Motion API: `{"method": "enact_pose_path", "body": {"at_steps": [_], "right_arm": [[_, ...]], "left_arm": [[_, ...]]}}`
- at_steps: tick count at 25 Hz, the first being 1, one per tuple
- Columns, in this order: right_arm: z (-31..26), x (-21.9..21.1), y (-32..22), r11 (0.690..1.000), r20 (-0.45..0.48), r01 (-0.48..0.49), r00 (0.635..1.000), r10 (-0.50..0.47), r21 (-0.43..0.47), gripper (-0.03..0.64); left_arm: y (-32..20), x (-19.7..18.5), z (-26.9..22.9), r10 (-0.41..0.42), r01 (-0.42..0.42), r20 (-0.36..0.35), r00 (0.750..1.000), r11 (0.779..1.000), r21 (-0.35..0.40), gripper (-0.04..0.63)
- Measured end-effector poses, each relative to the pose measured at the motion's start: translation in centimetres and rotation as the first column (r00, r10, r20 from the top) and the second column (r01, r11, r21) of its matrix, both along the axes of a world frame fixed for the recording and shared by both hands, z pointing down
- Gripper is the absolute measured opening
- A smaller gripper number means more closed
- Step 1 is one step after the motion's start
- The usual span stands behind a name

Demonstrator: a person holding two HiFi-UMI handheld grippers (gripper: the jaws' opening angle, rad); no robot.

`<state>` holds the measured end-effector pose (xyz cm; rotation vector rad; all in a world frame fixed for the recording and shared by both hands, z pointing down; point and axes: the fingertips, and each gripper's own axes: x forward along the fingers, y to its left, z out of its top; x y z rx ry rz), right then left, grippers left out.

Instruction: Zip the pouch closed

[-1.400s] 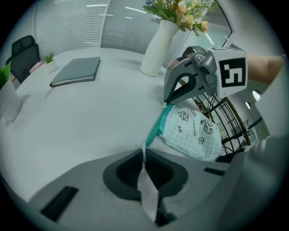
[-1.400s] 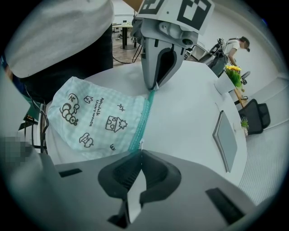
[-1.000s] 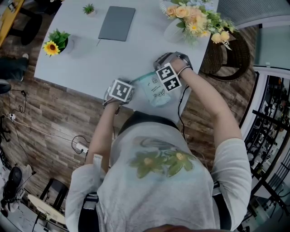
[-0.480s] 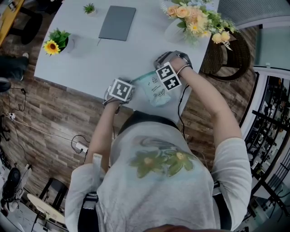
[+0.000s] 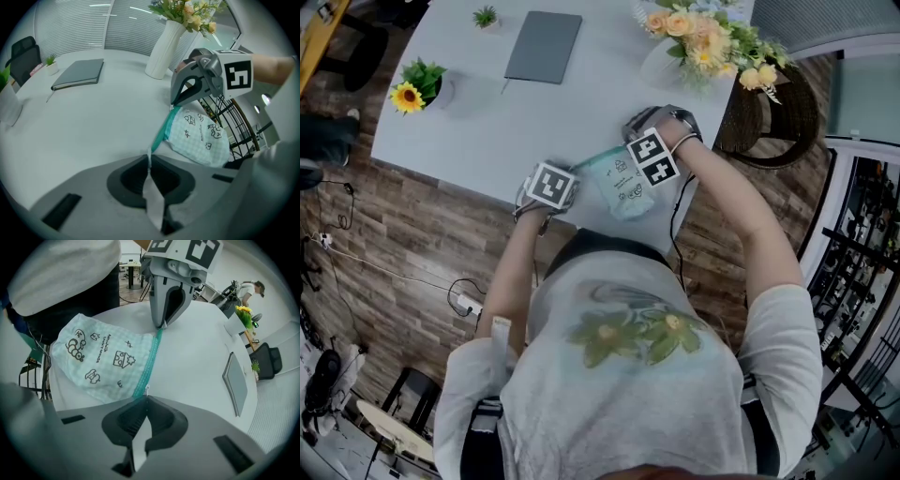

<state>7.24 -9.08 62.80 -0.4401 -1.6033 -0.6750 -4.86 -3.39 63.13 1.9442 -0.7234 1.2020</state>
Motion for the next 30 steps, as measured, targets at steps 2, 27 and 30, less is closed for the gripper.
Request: {"method": "enact_pose_path", "body": {"at_steps": [2, 27, 30], "right_arm": [[0.1, 0.7, -0.3, 1.0, -0.015, -0.005, 1.0, 0.005, 0.005, 0.017], [0.6, 2.8, -1.1, 0.945, 0.06, -0.323, 0.945, 0.32, 0.046, 0.018], [0.7, 3.1, -1.2, 0.916, 0.07, -0.399, 0.915, 0.396, 0.029, 0.018]], "left_arm": [[0.0, 0.0, 0.0, 0.001, -0.001, 0.0, 1.0, 1.0, -0.001, 0.023], [0.0, -0.1, 0.0, 0.024, -0.024, 0.021, 1.0, 1.0, -0.005, 0.023], [0.1, -0.1, 0.0, 0.029, -0.029, 0.028, 0.999, 0.999, -0.016, 0.023]]}}
